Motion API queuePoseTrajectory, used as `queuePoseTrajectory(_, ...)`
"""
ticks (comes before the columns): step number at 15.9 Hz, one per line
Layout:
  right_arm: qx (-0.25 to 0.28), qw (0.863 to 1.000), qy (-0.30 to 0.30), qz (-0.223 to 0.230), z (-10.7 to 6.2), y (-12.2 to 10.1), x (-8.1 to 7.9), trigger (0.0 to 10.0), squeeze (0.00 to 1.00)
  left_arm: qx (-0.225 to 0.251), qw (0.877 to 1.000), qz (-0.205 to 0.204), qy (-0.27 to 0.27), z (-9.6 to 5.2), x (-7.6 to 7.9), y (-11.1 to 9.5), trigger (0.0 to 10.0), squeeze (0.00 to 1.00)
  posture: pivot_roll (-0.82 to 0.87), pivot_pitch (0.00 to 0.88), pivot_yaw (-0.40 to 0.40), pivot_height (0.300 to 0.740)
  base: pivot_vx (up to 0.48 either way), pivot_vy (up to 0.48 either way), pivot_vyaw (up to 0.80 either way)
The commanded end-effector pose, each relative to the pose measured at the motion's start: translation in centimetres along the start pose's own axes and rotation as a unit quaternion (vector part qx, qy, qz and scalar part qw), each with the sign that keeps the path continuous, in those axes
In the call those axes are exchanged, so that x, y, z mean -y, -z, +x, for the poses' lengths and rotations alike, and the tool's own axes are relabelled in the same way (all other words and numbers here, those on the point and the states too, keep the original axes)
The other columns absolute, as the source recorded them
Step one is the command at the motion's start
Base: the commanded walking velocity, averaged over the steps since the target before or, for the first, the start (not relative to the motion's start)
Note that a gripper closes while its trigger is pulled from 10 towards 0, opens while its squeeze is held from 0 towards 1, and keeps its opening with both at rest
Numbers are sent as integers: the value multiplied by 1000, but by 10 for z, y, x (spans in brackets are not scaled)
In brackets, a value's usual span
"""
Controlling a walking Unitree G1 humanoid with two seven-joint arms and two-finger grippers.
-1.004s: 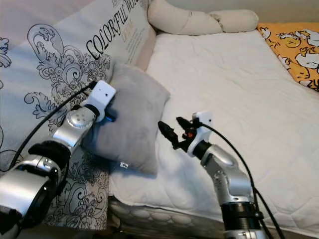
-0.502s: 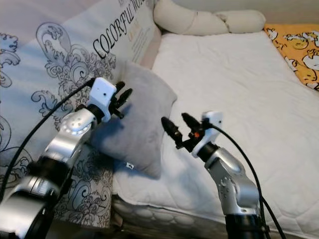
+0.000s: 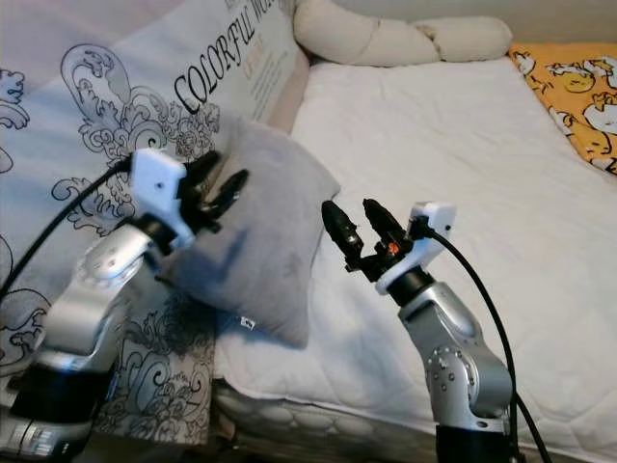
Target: Clean up the room
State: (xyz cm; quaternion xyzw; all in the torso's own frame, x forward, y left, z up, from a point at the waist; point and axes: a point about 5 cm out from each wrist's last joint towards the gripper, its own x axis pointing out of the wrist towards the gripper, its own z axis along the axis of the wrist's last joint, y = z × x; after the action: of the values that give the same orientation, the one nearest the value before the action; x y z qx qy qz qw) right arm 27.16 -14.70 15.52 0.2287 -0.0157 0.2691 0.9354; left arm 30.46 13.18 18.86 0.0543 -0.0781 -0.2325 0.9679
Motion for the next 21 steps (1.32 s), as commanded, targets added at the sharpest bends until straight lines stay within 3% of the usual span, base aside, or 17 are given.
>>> queuePoseTrajectory(1, -5, 1000, -8, -11, 1, -1, -9, 10000, 1000, -15, 999, -12, -33, -14, -4, 2, 10000, 1000, -53, 0, 67, 740, 0, 0, 0)
queuePoseTrajectory(3, -7, 999, -8, -53, -1, 0, -13, 10000, 1000, -29, 998, -8, -48, -32, -3, 8, 10000, 1000, -49, 0, 60, 740, 0, 0, 0)
queuePoseTrajectory(7, -26, 998, 27, -56, -1, 7, -17, 10000, 1000, -78, 993, -14, -90, -55, -3, 20, 10000, 1000, -44, 0, 37, 740, 0, -303, 0)
queuePoseTrajectory(11, -56, 992, 89, -68, -1, 20, -12, 10000, 1000, -109, 988, -14, -113, -65, -6, 28, 10000, 1000, -23, 0, 6, 740, 0, -480, 0)
queuePoseTrajectory(12, -70, 986, 115, -99, 0, 22, -8, 10000, 1000, -121, 986, -9, -112, -66, -6, 30, 10000, 1000, -28, 0, 9, 740, 0, -480, 0)
queuePoseTrajectory(14, -84, 987, 115, -74, 2, 27, -9, 10000, 1000, -131, 984, -8, -117, -69, -8, 35, 10000, 1000, -34, 0, 19, 740, 0, -480, 0)
queuePoseTrajectory(15, -81, 987, 117, -68, 2, 27, -10, 10000, 353, -138, 984, -7, -114, -70, -6, 36, 10000, 1000, -25, 0, 16, 740, 0, -480, -531)
queuePoseTrajectory(16, -79, 987, 119, -70, 2, 27, -10, 10000, 0, -142, 983, 2, -113, -69, -7, 36, 10000, 1000, -14, 0, 12, 740, 0, -480, -775)
queuePoseTrajectory(21, -98, 980, 136, -106, 5, 30, -8, 10000, 0, -159, 979, -8, -131, -70, -8, 43, 10000, 1000, -54, 0, 29, 740, 0, -480, -150)
